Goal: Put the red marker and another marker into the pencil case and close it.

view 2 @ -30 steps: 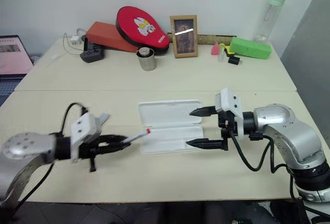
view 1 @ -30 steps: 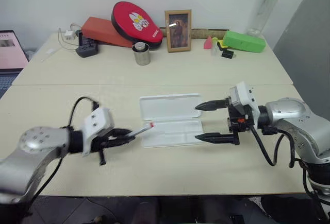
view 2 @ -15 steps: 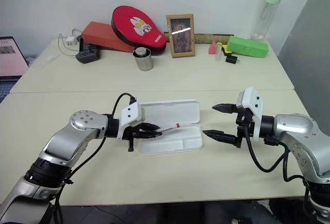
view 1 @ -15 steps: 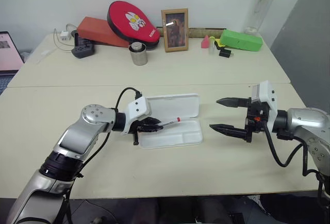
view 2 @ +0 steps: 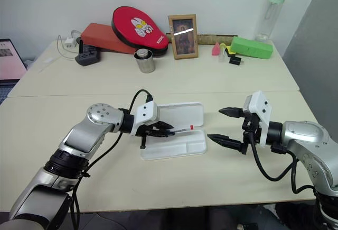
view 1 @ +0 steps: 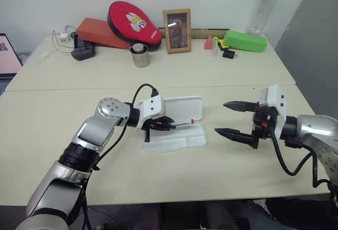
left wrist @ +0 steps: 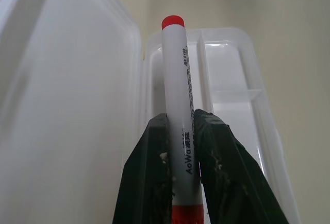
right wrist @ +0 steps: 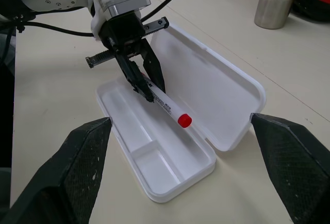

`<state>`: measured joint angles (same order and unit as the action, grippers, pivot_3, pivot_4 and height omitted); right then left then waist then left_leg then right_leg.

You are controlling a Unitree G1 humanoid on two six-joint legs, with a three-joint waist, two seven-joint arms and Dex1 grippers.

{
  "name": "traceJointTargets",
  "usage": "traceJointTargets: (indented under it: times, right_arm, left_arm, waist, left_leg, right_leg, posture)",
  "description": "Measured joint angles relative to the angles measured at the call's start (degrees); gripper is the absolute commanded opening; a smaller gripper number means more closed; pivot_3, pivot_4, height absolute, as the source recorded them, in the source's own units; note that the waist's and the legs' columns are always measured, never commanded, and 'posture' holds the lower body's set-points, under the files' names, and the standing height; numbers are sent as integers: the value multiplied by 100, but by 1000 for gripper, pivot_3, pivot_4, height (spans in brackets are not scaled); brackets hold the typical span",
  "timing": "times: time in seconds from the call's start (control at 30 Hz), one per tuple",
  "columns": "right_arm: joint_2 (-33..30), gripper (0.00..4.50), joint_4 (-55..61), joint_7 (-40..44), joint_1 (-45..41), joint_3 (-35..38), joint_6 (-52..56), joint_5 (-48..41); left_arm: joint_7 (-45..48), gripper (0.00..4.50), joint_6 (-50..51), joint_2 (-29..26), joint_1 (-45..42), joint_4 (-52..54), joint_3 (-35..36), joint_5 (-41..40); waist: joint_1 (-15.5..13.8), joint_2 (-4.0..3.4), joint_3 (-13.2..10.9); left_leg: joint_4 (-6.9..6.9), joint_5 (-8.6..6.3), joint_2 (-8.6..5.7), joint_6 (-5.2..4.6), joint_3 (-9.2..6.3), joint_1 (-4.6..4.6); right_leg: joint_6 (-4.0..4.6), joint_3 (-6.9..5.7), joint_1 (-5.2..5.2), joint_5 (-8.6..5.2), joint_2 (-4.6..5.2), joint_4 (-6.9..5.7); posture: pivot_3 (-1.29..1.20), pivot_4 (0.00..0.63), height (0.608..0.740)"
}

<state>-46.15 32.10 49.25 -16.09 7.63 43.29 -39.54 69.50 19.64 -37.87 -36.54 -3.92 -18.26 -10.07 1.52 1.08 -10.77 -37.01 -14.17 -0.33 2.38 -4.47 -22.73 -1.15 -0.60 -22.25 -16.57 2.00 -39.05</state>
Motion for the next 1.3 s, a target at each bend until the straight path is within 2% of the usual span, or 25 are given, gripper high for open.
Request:
traceJointTargets:
  times: [0.1,0.17,0.2,0.43,0.53,0.7,0.87,1.0,1.13,1.2,1.3]
  right_arm:
    - [-11,4500,24,-61,24,1,0,-3]
    - [-12,4500,24,-75,41,2,0,-3]
    - [-13,4500,24,-77,41,2,0,-3]
    - [-15,4500,24,-70,40,1,-4,-3]
    - [-15,4500,23,-66,38,1,-5,-3]
    - [-16,4500,20,-52,33,1,-12,-4]
    - [-17,4500,17,-22,-35,-1,-12,-15]
    - [-17,4500,18,56,-85,1,-9,-166]
    - [-22,4500,48,202,-162,17,-6,-459]
    - [-38,4500,139,320,-246,10,14,-653]
    - [-23,4500,194,390,-454,-61,33,-857]
  left_arm:
    - [7,391,76,10,0,1,0,-5]
    - [-5,1095,169,32,0,2,1,-10]
    - [-4,1201,198,49,0,7,1,-14]
    - [19,2767,334,53,23,231,17,-105]
    - [5,3293,409,56,79,382,23,-144]
    - [79,4432,1155,108,153,1061,393,-950]
    - [-13,4486,2012,49,261,1954,972,-1894]
    - [-518,4486,2608,-112,331,2287,1824,-2500]
    - [-1184,4486,3018,-443,472,2364,2801,-2756]
    - [-1592,4486,3169,-703,560,2242,3534,-2773]
    - [-1968,4486,3185,-1059,957,2079,4075,-2608]
  waist:
    - [0,0,0]
    - [0,0,0]
    - [0,0,0]
    - [0,0,0]
    - [1,0,0]
    - [1,0,0]
    - [16,0,0]
    - [18,0,0]
    - [31,1,0]
    - [33,1,0]
    - [33,1,0]
  left_leg:
    - [-1,0,0,0,-1,0]
    - [-1,0,0,0,-1,-1]
    - [-1,0,0,0,-1,0]
    - [-1,0,1,0,0,0]
    - [-1,0,1,0,-1,0]
    - [-3,0,3,0,-2,-2]
    - [-3,0,4,0,-3,3]
    - [-3,0,4,0,-5,4]
    - [-1,0,9,0,-13,9]
    - [0,0,10,0,-13,11]
    - [1,0,9,0,-10,18]
  right_leg:
    - [0,0,1,0,0,0]
    - [0,0,0,0,0,0]
    - [0,0,0,0,0,0]
    - [0,2,0,0,1,0]
    - [0,1,1,0,1,0]
    - [0,1,1,0,2,0]
    - [0,3,3,0,2,-2]
    - [0,3,4,0,2,-2]
    - [0,5,3,0,1,-3]
    - [0,4,3,0,0,-3]
    - [-1,11,8,0,3,-1]
  posture:
    - [0,150,740]
    - [0,150,740]
    - [0,150,740]
    - [0,150,740]
    - [0,150,740]
    - [0,150,740]
    - [0,150,740]
    - [0,150,740]
    - [0,150,740]
    - [0,150,740]
    - [0,150,740]
